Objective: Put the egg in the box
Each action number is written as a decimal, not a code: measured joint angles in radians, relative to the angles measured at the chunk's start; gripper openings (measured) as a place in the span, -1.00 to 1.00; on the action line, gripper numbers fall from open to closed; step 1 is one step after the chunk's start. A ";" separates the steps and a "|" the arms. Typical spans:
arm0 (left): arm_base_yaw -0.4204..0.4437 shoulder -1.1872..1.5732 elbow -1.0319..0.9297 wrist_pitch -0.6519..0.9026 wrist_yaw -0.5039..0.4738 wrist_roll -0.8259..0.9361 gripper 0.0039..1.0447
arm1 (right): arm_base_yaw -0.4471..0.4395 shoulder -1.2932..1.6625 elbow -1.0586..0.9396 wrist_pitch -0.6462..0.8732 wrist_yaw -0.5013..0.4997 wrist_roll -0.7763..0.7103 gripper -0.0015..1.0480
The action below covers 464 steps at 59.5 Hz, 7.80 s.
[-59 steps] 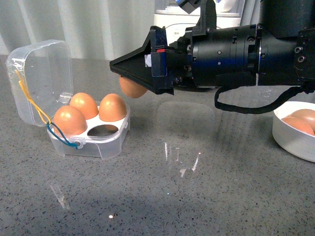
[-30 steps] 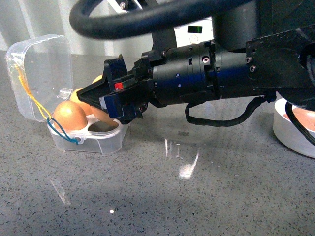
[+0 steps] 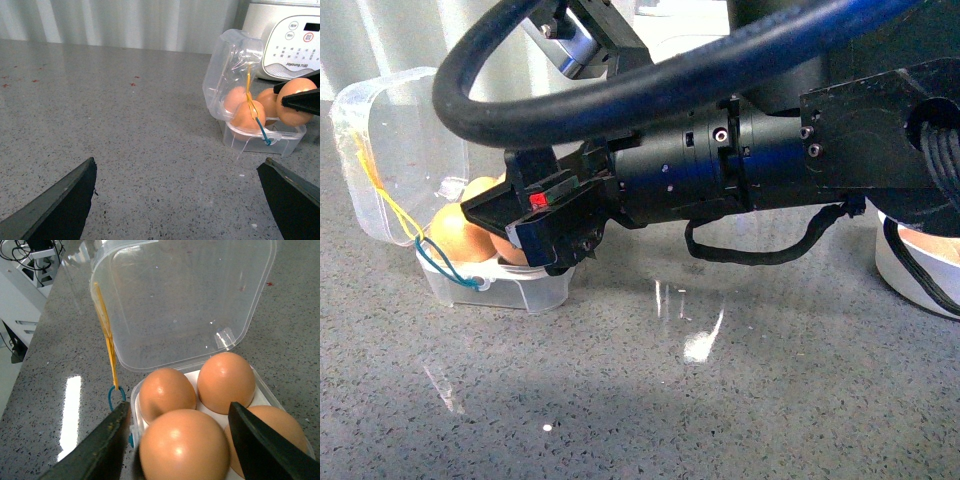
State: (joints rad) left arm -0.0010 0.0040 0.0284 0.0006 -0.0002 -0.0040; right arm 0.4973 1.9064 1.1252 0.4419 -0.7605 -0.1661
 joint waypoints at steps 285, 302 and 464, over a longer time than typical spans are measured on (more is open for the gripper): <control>-0.075 0.261 0.125 -0.345 -0.265 -0.118 0.87 | -0.500 -1.902 -1.120 -0.442 0.759 0.156 0.86; -0.104 0.330 0.161 -0.198 -0.253 -0.143 0.87 | -0.500 -1.902 -1.120 -0.442 0.759 0.156 0.86; -0.054 0.758 0.546 -0.010 0.066 0.008 0.87 | -0.500 -1.902 -1.120 -0.442 0.759 0.156 0.86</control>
State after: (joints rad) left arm -0.0547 0.7624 0.5743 -0.0097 0.0654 0.0044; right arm -0.0029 0.0040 0.0051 0.0002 -0.0013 -0.0097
